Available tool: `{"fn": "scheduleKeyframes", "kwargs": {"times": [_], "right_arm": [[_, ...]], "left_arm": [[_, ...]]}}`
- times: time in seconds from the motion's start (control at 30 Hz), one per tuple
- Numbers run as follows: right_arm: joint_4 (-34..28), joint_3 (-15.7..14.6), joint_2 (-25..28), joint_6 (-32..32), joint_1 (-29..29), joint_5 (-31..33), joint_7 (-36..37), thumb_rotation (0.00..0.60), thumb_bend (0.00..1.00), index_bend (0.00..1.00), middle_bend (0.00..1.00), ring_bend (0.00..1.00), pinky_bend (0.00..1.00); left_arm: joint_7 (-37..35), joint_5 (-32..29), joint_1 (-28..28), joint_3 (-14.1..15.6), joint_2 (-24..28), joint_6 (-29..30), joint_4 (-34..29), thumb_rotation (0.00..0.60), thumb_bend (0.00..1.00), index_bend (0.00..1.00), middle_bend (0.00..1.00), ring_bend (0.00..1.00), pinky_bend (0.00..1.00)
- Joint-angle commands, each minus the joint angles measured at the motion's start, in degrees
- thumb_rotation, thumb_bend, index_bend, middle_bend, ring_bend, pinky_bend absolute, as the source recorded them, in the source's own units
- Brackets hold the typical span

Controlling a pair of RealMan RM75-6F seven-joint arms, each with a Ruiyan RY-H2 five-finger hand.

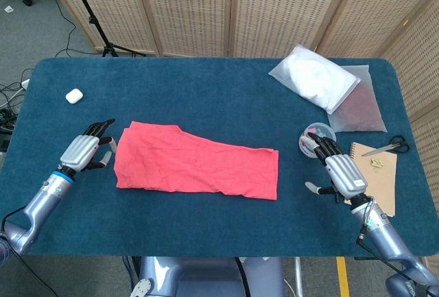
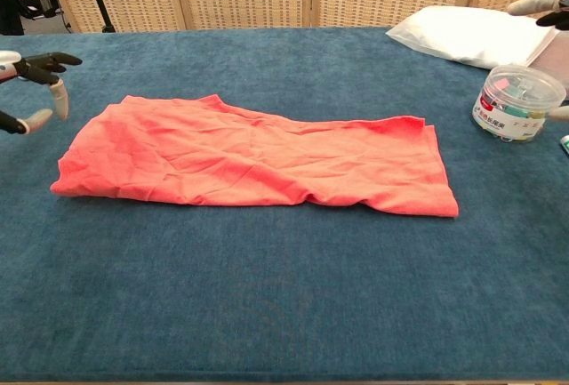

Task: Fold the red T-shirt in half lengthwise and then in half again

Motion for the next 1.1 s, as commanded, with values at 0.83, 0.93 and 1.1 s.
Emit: {"fn": "scheduleKeyframes", "kwargs": {"times": [0.83,0.93,1.1], "right_arm": [[0.28,0.49,0.30,-0.18,-0.21,0.55,0.80,0.600,0.26,0.00,0.00,0.00,0.00],[0.21,0.53,0.28,-0.11,-0.28,0.63,0.68,0.600,0.26,0.00,0.00,0.00,0.00],[0.09,0.59,0.29,-0.13,-0.35,0.76,0.57,0.600,0.26,0.00,0.00,0.00,0.00]], "left_arm": [[6.36,-0.45,-1.70,0.88,-5.15,-5.42,6.80,0.600,0.35,0.48,0.00,0.00,0.00],[7.51,-0.45,-2.42,1.01,-5.33,-6.80,7.11,0.600,0.32,0.44,0.00,0.00,0.00],[10.06,-1.42,-2.94,0.43,-5.48,-8.16,7.01,0.600,0.27,0.38,0.00,0.00,0.00]]}}
